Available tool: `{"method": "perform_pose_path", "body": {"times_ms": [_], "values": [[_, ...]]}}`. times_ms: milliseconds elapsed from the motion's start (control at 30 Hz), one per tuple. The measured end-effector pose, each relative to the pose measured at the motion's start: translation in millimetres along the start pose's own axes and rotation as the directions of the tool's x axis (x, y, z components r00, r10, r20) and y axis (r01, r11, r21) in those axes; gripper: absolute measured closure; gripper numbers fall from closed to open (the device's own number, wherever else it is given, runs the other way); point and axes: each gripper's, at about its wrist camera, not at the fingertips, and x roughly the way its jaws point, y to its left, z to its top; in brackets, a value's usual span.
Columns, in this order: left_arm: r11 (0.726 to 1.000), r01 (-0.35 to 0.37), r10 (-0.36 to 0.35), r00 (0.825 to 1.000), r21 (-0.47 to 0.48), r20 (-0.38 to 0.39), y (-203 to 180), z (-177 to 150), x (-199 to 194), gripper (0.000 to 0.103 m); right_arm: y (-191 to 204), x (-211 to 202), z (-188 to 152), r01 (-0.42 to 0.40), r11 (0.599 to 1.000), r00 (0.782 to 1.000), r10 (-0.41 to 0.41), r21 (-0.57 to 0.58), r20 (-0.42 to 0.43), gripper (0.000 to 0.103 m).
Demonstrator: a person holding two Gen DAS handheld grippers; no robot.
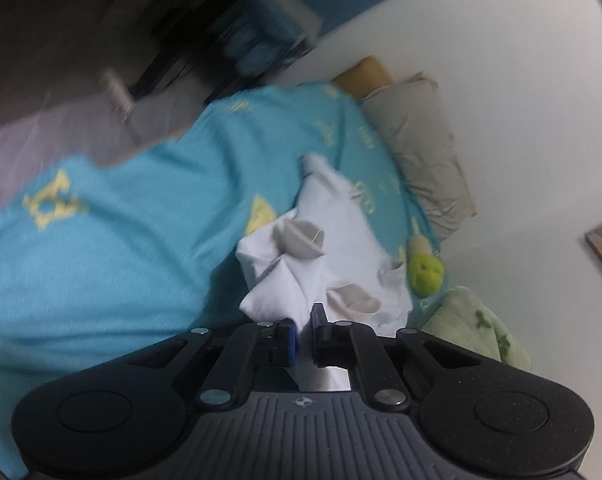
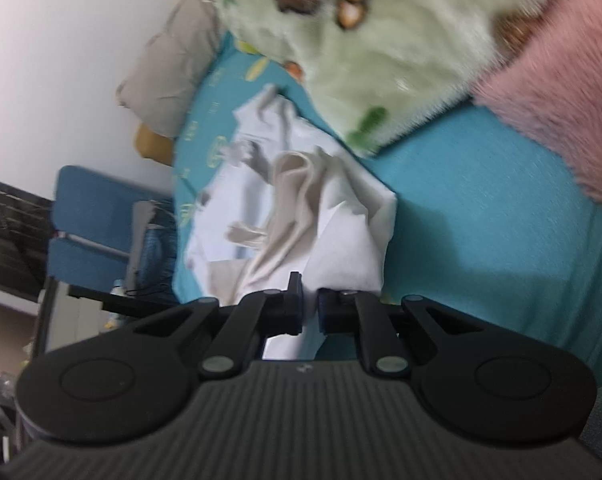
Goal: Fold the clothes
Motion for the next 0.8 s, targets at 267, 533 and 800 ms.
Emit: {"method": "perform_pose_path", "body": {"times_ms": [267,533,800], "values": [[0.989,0.113,-0.124,0.985,0.095,0.117,-54,-2,-66,0.097,30,-63,1,-0.111,0.993,0.993,0.112,-0.041,0.038,0.094],[0.983,0.160,-0.169,0.979,0.088,0.111,-56,-24,-168,0.097,27,-146,-31,-0.144,0.985,0.988,0.148,-0.100,0.036,0.094],[0.986,0.145,-0.152,0.984,0.079,0.092,-60,-27,-190,0.097,22,-170,-38,-0.147,0.983,0.988,0.150,-0.111,0.021,0.094]]}}
